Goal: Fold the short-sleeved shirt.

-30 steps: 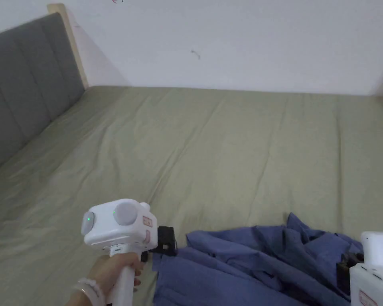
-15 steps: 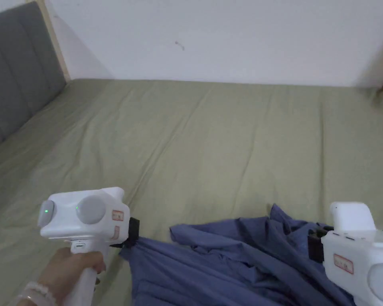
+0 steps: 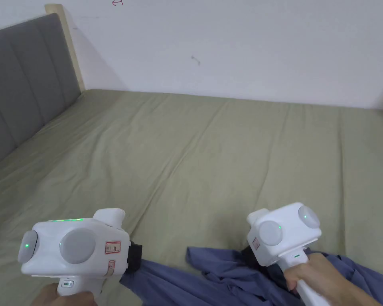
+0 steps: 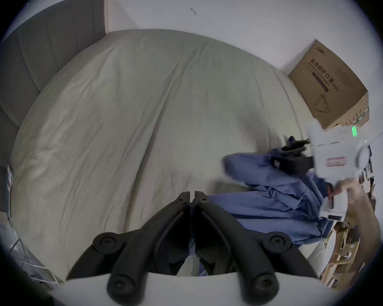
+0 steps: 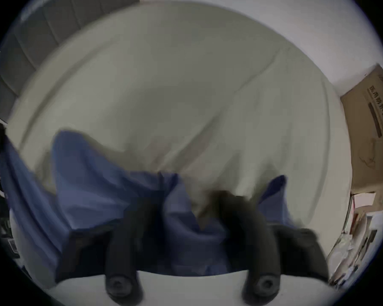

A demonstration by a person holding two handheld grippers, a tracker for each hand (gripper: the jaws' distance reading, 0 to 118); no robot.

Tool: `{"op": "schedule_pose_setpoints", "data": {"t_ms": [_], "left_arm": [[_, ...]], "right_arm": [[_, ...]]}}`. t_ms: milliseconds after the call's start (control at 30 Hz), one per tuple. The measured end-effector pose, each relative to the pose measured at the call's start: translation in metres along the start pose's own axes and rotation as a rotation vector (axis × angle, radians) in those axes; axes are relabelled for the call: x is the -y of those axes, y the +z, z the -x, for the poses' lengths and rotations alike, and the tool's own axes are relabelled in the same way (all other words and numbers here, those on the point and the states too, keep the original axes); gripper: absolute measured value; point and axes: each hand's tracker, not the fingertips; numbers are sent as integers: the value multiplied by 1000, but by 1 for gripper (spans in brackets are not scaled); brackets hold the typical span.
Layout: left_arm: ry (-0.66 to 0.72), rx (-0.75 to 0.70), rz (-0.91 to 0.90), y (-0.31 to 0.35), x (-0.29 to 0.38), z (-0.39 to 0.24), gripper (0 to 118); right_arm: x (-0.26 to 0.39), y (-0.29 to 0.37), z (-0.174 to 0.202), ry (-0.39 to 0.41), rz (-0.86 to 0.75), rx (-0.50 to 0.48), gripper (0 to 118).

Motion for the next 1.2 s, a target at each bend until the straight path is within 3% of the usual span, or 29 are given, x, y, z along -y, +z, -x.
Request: {"op": "schedule_pose_setpoints", "data": {"t_ms": [67,100,200,400,533,833,900,1200], "left_arm": [[8,1,6,-2,1,3,2],[13,2,8,-2,2,4,2],[9,-7,7,3,2,1,2],[-50,-25,-58,38,-7,-16,2],[-93,-47,-134,75,-18,-27,2],[-177,-152,-358,183,-58,-54,2],[-172,-153,-414,207,-68,-61,2],[-178,-146,-625,304,-118,-104,2]], "right_arm": [[-1,16,-6,-85,-61,-48,35],[0,25,-11,-85,-90,-50,3],[-3,53,-29,-103,-139,-29,3],[5,151,-92,-294,-333,-50,3],[24,225,-139,-361,-453,34,3],[117,385,-226,-610,-673,158,3],[134,409,-237,-675,-725,136,3],[164,478,-255,-743,-866,112,3]]}}
